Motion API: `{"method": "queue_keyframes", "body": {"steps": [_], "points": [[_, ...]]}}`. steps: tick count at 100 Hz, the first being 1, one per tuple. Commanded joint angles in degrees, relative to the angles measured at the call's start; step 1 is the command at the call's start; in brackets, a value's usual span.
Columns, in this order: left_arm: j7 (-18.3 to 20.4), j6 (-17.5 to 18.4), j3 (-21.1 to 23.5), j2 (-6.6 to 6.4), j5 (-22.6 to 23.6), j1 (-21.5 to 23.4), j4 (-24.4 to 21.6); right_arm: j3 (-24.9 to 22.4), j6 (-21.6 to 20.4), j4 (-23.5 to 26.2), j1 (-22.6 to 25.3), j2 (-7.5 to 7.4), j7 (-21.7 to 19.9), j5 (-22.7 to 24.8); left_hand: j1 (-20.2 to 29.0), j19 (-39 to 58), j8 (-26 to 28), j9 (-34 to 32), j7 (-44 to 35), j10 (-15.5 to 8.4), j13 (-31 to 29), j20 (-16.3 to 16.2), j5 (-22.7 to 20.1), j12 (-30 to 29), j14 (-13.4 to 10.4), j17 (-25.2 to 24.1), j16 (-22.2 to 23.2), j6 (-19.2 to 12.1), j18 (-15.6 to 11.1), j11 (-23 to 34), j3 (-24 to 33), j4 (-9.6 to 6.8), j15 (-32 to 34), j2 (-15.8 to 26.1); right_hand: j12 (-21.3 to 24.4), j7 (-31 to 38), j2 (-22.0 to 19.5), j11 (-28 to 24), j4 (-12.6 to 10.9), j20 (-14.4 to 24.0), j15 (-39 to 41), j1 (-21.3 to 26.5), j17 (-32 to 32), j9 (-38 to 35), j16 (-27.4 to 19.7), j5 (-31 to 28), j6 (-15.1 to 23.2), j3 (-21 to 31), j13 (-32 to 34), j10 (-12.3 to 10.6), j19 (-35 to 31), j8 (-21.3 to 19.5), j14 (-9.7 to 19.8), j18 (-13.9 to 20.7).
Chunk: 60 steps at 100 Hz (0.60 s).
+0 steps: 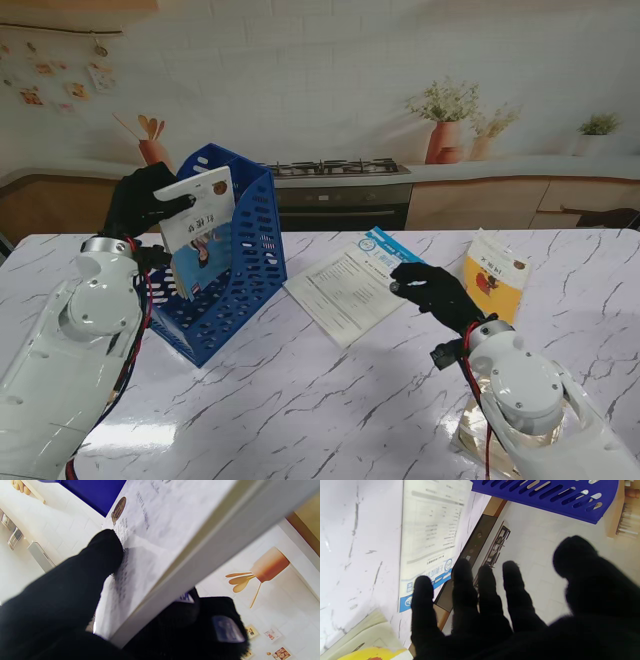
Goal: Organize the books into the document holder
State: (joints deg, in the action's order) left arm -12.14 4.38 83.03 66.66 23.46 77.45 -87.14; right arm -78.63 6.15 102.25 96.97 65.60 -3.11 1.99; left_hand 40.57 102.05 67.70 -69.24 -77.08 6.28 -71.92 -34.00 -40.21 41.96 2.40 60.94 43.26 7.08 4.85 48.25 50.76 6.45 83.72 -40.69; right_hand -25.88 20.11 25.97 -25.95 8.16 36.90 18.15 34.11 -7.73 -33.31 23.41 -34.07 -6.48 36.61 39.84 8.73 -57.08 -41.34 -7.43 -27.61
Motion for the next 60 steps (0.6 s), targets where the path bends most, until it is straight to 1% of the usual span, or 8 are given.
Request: {"method": "queue_keyframes", "body": {"steps": [1, 14, 17, 30, 35, 42, 54, 60], "points": [[0.05, 1.31, -0.29, 0.6, -1.06, -0.03, 0.96, 0.15, 0.12, 0.34, 0.53, 0.39, 0.17, -0.04, 1.54, 14.44, 2.34, -5.69, -4.35, 1.51, -1.09, -0.25, -0.31, 0.35, -2.14, 1.71, -0.14, -3.25, -6.58, 2.29, 7.66, -3.28, 3.78, 3.65, 0.09, -0.62, -1.18, 0.29, -2.24, -0.16, -1.07, -0.18, 0.91, 0.6, 0.32, 0.95, 0.37, -1.43, -0.86, -1.61, 0.67, 0.41, 1.02, 1.09], [-1.08, 3.65, -0.81, 0.75, -0.96, 0.05, 3.19, 0.08, 0.1, 0.31, 0.57, 0.42, 0.26, -0.06, 1.25, 14.07, 2.49, -5.61, -4.28, 1.2, -1.09, -0.11, -0.18, 0.34, -2.15, 1.62, -0.18, -3.76, -6.36, 2.25, 7.65, -3.11, 3.73, 3.8, 0.13, -0.56, -1.07, 0.34, -2.32, -0.2, -1.14, -0.2, 0.96, 0.49, 0.28, 0.86, 0.42, -1.54, -0.8, -1.61, 0.86, 0.36, 0.96, 1.04], [-1.51, 4.29, -0.96, 0.8, -0.75, 0.06, 3.73, 0.07, 0.1, 0.31, 0.58, 0.42, 0.27, -0.06, 1.06, 14.11, 2.76, -5.64, -4.17, 0.88, -1.09, 0.0, -0.17, 0.3, -1.61, 1.64, -0.24, -4.1, -5.28, 2.22, 7.7, -3.01, 3.59, 3.75, 0.13, -0.54, -1.01, 0.35, -2.33, -0.2, -1.13, -0.24, 0.95, 0.46, 0.28, 0.83, 0.53, -1.52, -0.72, -1.66, 0.88, 0.35, 0.95, 1.04], [-2.89, 6.22, -1.56, 0.95, -0.07, 0.21, 5.71, 0.02, 0.06, 0.29, 0.65, 0.42, 0.3, -0.02, 0.77, 14.28, 2.91, -5.68, -4.13, 0.44, -1.08, 0.1, -0.11, 0.23, -1.41, 1.64, -0.25, -4.68, -4.95, 2.11, 7.68, -2.93, 3.56, 3.9, 0.13, -0.45, -0.55, 0.33, -2.38, -0.18, -1.15, -0.29, 0.92, 0.14, 0.27, 0.63, 0.65, -1.16, -0.54, -1.62, 0.91, 0.31, 0.93, 0.93], [-2.83, 7.17, -1.67, 0.93, -0.12, 0.21, 6.41, -0.01, 0.09, 0.29, 0.68, 0.4, 0.24, -0.01, 0.63, 14.3, 2.95, -5.64, -4.1, 0.29, -1.08, 0.15, -0.06, 0.21, -1.31, 1.62, -0.26, -4.84, -4.85, 2.08, 7.67, -2.9, 3.54, 3.92, 0.13, -0.4, -0.46, 0.37, -2.38, -0.14, -1.15, -0.42, 0.87, 0.07, 0.28, 0.58, 0.72, -0.86, -0.43, -1.72, 0.89, 0.29, 0.8, 0.87], [-2.84, 8.02, -1.86, 0.9, -0.1, 0.36, 7.07, -0.03, 0.12, 0.29, 0.73, 0.39, 0.19, 0.0, 0.5, 14.32, 2.99, -5.58, -4.06, 0.2, -1.08, 0.23, 0.0, 0.17, -1.25, 1.6, -0.27, -5.03, -4.62, 2.03, 7.56, -2.81, 3.52, 4.05, 0.11, -0.36, -0.32, 0.38, -2.35, -0.09, -1.11, -0.68, 0.77, -0.07, 0.3, 0.53, 0.76, -0.53, -0.26, -1.72, 0.85, 0.27, 0.84, 0.77], [-3.9, 9.38, -2.18, 0.86, 1.36, 0.58, 8.31, -0.08, 0.2, 0.32, 0.78, 0.4, 0.21, -0.09, 0.33, 14.41, 3.16, -5.48, -3.96, -0.22, -1.07, 0.44, 0.3, 0.09, -1.02, 1.6, -0.34, -5.49, -4.15, 1.95, 7.37, -2.64, 3.33, 4.3, 0.09, -0.28, -0.3, 0.42, -2.29, -0.03, -1.06, -0.96, 0.76, -0.19, 0.34, 0.38, 0.8, -0.13, -0.13, -1.62, 0.84, 0.25, 0.67, 0.65], [-4.08, 9.65, -2.36, 0.94, 1.13, 0.73, 8.78, -0.09, 0.2, 0.31, 0.78, 0.4, 0.18, -0.12, 0.46, 14.53, 3.25, -5.44, -3.94, -0.33, -1.08, 0.48, 0.32, 0.07, -1.0, 1.61, -0.34, -5.51, -4.07, 1.94, 7.35, -2.6, 3.31, 4.44, 0.06, -0.25, -0.25, 0.39, -2.25, 0.02, -1.03, -1.09, 0.63, -0.3, 0.37, 0.28, 0.78, -0.05, -0.1, -1.6, 0.73, 0.25, 0.71, 0.67]]}}
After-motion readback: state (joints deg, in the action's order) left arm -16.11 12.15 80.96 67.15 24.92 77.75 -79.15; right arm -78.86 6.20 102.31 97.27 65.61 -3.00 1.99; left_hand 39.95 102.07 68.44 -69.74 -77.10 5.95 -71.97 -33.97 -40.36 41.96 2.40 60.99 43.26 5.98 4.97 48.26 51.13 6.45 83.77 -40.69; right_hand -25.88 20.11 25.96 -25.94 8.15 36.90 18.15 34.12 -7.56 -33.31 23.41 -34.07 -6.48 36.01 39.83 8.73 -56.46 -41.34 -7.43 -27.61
